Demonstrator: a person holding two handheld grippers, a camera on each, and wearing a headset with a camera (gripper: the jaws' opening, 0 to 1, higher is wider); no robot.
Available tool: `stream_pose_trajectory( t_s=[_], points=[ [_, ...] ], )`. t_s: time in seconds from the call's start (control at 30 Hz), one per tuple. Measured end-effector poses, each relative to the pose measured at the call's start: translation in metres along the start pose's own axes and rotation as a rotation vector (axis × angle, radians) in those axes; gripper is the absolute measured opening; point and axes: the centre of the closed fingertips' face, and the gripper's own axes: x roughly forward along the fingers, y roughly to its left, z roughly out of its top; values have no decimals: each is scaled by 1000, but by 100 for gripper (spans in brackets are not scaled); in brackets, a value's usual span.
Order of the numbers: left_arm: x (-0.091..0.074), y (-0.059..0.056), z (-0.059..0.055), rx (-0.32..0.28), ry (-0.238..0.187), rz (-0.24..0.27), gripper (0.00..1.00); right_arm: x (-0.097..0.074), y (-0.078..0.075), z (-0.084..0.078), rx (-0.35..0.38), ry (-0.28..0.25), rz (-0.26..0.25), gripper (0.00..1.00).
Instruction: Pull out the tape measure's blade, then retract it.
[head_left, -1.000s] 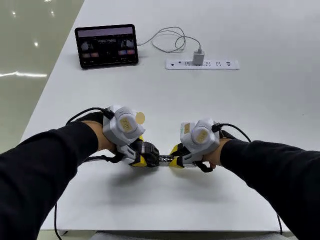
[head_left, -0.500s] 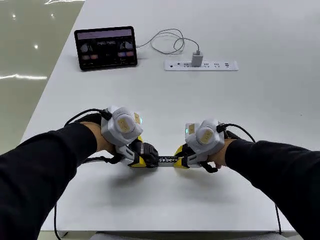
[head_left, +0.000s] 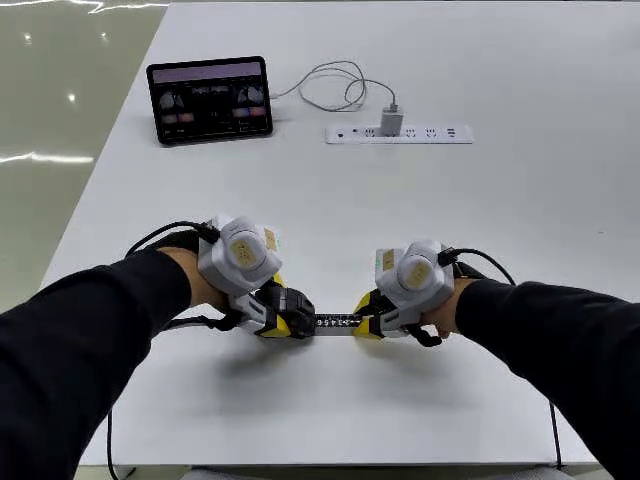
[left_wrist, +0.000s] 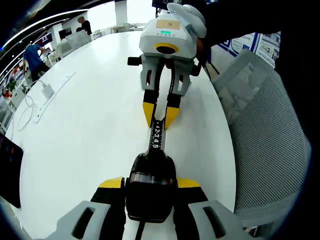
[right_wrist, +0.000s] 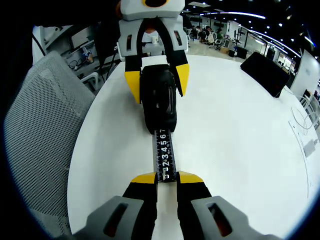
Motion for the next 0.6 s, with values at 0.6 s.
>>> stream_pose_trajectory(
  t_s=[0.6],
  points=[
    [-1, -1, 1, -3, -15, 10, 32, -10, 0, -11, 10, 4, -7, 9]
  ],
)
